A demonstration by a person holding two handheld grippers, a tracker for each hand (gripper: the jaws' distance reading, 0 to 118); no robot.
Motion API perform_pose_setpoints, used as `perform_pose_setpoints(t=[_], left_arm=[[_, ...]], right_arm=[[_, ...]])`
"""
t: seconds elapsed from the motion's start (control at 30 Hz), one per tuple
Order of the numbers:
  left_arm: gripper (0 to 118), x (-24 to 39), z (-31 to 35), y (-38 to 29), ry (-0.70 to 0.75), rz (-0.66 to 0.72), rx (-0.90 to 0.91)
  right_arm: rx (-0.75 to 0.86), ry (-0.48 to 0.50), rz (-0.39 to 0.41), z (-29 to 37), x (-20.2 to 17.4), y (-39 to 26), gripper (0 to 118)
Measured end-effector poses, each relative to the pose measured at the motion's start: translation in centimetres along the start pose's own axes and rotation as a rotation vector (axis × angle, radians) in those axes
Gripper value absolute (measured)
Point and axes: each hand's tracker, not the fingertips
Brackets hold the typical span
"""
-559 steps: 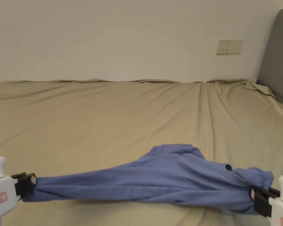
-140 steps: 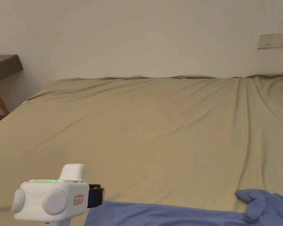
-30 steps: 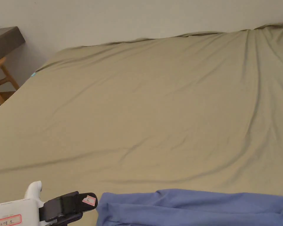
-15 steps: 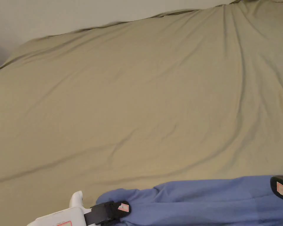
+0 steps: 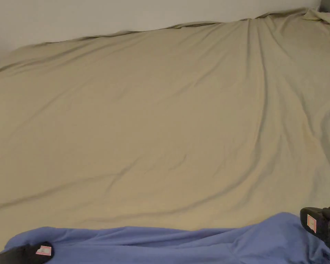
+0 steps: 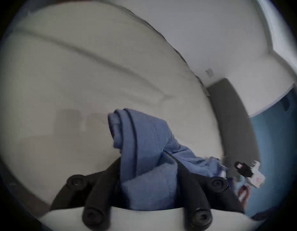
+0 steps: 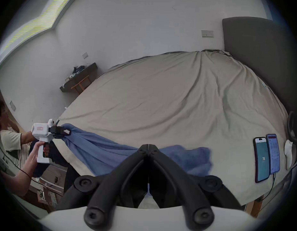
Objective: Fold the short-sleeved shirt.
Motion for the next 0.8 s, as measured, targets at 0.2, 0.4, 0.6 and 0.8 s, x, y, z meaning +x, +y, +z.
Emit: perform_pose_setpoints(t=[0.2, 0.4, 0.6, 0.8], left_arm=[[14, 13.1, 0.1, -2.3, 0.517, -0.482, -0.076], [14, 22.3, -8.2, -7.0, 0.243, -0.616, -0.223], [16, 22.7, -16.4, -10.7, 0.094, -0.487, -0.496], [89, 20.4, -7.1, -7.2, 0.019, -0.284, -0.262]], right_arm=[[0.025, 0.014, -0.03, 0.7, 1.4, -0.4, 2], [0.046, 0.024, -0.064, 2.0, 3.3, -0.9, 2], [0.054, -0.021, -0.112, 3.6, 5.6, -2.1, 2], [0.057, -0.034, -0.149, 4.4, 7.2, -2.7, 2]])
